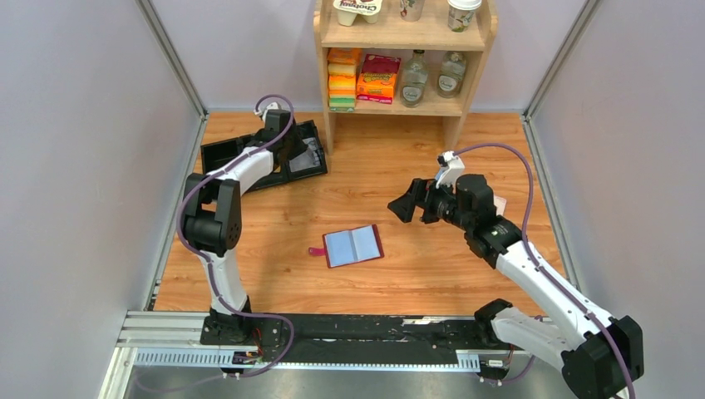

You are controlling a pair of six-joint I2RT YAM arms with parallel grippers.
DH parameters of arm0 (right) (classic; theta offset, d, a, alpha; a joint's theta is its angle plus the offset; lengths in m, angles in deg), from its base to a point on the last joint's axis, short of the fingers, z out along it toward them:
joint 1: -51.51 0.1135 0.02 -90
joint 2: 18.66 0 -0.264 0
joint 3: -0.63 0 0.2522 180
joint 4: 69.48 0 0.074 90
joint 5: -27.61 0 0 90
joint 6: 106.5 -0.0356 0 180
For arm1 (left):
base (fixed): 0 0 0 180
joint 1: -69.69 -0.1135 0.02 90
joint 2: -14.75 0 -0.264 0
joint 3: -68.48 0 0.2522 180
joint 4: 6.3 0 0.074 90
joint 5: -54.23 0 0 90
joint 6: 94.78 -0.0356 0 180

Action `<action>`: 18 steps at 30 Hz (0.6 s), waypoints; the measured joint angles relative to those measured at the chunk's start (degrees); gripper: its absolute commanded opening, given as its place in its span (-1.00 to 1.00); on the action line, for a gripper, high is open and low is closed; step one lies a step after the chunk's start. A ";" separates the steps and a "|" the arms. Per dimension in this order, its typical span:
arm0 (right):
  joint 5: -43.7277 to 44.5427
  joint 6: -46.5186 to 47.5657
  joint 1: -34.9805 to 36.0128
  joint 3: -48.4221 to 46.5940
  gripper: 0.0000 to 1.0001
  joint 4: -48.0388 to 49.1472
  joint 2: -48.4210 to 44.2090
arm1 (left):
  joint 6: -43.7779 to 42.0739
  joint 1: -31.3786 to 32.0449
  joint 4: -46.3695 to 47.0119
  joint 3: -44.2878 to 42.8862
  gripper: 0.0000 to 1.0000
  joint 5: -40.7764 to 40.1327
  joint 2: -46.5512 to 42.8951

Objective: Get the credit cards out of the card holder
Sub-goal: Place the credit card in the storage box.

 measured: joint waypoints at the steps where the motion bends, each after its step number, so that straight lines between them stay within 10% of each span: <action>1: -0.22 0.13 0.00 0.00 1.00 0.04 0.09 | 0.00 0.00 -0.28 0.00 -0.27 0.11 0.22; 7: -1.40 0.98 0.00 -0.02 1.00 -0.02 2.16 | -0.72 0.00 -2.99 -0.57 0.04 0.33 0.22; 18: -2.82 1.51 0.70 -4.55 0.93 -3.98 10.56 | -5.64 0.42 -12.39 3.93 0.03 -1.29 -16.96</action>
